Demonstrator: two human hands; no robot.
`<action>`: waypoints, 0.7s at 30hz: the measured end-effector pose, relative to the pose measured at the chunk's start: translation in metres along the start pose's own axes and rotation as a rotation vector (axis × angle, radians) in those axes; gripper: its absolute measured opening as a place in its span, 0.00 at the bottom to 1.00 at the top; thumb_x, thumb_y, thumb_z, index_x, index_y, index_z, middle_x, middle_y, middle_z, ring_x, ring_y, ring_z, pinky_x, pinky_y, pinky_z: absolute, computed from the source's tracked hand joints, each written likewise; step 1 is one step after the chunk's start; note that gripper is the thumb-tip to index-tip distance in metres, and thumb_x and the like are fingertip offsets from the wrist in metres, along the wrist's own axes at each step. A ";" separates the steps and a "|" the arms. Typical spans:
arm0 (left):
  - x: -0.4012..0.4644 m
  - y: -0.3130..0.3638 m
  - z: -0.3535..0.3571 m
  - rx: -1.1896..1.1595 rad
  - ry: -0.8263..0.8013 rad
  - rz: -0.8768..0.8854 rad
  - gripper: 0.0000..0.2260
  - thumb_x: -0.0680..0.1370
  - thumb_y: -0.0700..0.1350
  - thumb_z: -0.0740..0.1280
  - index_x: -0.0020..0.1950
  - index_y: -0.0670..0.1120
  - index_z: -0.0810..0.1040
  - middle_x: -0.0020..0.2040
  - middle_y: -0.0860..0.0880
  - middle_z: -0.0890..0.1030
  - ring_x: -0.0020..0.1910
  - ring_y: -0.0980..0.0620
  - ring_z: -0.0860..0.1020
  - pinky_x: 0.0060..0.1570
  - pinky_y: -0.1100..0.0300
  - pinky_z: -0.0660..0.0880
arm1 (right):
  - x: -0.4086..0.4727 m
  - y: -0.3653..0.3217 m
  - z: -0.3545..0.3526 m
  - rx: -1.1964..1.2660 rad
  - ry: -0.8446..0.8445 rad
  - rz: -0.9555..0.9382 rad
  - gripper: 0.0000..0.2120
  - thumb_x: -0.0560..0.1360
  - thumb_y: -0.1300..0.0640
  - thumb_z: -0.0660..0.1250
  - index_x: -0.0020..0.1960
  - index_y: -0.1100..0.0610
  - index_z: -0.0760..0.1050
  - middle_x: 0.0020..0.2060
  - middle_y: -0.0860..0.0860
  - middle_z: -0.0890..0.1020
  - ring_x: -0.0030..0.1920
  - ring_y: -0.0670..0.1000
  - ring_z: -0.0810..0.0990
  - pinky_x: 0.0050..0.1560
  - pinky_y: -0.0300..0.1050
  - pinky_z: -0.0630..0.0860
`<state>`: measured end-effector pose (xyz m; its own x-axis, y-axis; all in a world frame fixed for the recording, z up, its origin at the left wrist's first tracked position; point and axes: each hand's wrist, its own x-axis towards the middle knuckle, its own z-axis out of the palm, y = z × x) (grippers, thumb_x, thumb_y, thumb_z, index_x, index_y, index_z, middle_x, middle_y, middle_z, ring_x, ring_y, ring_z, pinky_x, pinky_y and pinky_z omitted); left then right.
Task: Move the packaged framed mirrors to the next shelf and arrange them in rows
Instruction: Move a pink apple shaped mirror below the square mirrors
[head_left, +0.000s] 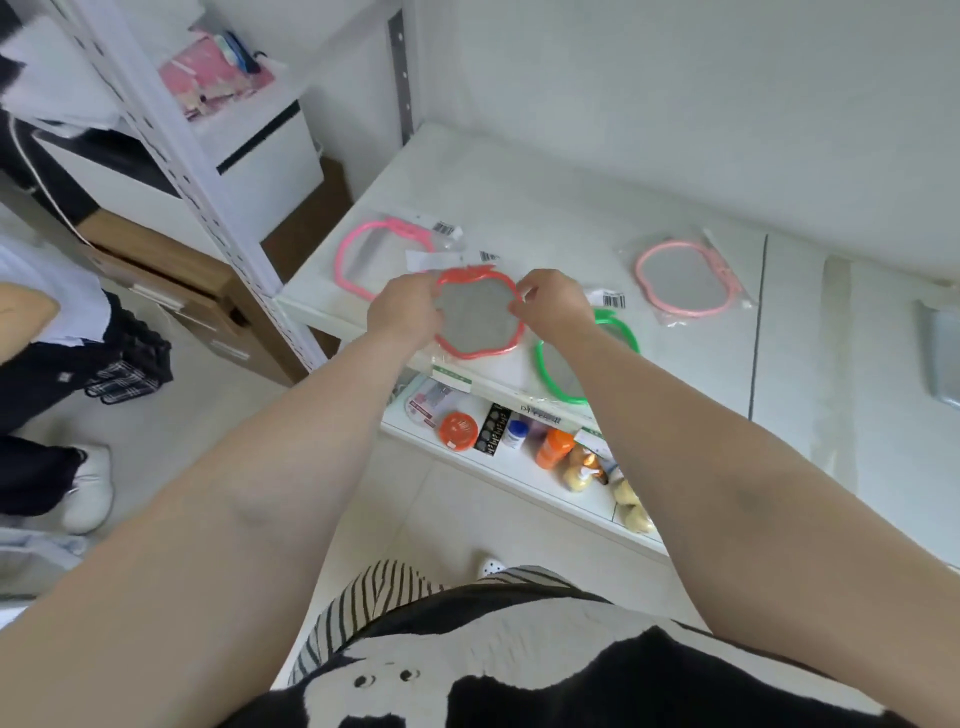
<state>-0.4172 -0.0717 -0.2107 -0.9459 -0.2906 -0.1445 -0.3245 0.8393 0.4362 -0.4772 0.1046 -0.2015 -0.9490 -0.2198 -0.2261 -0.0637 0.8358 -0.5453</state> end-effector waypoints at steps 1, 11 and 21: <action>0.007 -0.004 -0.004 0.014 -0.004 0.006 0.15 0.75 0.40 0.64 0.61 0.44 0.77 0.59 0.43 0.80 0.61 0.42 0.76 0.55 0.53 0.74 | 0.006 -0.007 0.004 -0.002 -0.008 0.006 0.14 0.73 0.55 0.67 0.59 0.52 0.78 0.57 0.52 0.81 0.58 0.55 0.79 0.55 0.46 0.76; 0.091 -0.060 -0.044 0.134 -0.139 0.107 0.18 0.77 0.50 0.64 0.62 0.43 0.77 0.64 0.43 0.77 0.64 0.42 0.74 0.63 0.51 0.73 | 0.044 -0.075 0.050 0.038 0.081 0.207 0.12 0.73 0.53 0.67 0.55 0.49 0.80 0.53 0.50 0.83 0.54 0.55 0.81 0.54 0.46 0.78; 0.131 -0.075 -0.062 0.146 -0.292 0.392 0.24 0.70 0.36 0.65 0.63 0.54 0.78 0.62 0.50 0.80 0.61 0.47 0.78 0.58 0.58 0.76 | 0.026 -0.131 0.075 0.037 0.191 0.418 0.13 0.74 0.56 0.65 0.59 0.53 0.78 0.52 0.52 0.84 0.50 0.55 0.82 0.49 0.45 0.79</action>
<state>-0.5169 -0.2010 -0.2076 -0.9519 0.1818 -0.2466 0.0772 0.9212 0.3813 -0.4702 -0.0483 -0.1960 -0.9310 0.2315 -0.2821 0.3442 0.8136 -0.4685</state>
